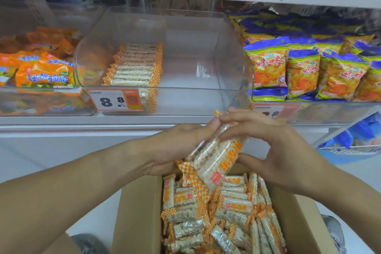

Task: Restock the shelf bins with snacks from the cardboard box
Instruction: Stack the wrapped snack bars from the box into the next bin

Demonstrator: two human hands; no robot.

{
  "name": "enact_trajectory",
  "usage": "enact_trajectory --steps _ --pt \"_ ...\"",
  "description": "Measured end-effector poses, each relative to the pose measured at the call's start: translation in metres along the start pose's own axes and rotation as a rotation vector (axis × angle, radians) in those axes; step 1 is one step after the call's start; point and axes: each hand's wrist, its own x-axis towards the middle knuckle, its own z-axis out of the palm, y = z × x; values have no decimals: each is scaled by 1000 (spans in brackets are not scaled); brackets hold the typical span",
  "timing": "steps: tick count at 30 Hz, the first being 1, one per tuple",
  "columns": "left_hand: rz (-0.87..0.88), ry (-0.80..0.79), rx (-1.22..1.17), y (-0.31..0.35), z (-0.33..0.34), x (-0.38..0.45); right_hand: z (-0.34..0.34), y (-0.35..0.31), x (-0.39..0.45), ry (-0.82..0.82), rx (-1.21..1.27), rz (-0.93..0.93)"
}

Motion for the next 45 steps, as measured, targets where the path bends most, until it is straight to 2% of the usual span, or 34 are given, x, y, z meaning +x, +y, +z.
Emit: enact_trajectory --steps 3,8,12,15,18,26,33,36,40,45 --pt "-25 -38 -47 3 -5 -2 -5 4 -3 3 -67 -41" --pt "73 -12 -44 6 -15 -8 -13 2 -10 33 -108 -34" --pt "71 -31 12 6 -17 -13 -11 -3 -10 76 -98 -49" --pt "73 25 88 6 -18 -12 -14 -6 -10 99 -82 -63" --pt "96 77 165 7 -22 -10 -20 -6 -12 74 -56 -65" --pt "188 80 268 12 -37 -9 -23 -7 -12 10 45 -1" --pt "164 3 450 11 -32 -9 -20 -6 -10 -51 95 32" --pt "61 -133 402 8 -28 -10 -13 -3 -7 -50 123 66" --pt "55 -235 595 -2 -34 -7 4 5 -6 -53 211 153" --pt "126 -206 520 -3 -48 -6 22 5 -6 14 157 125"
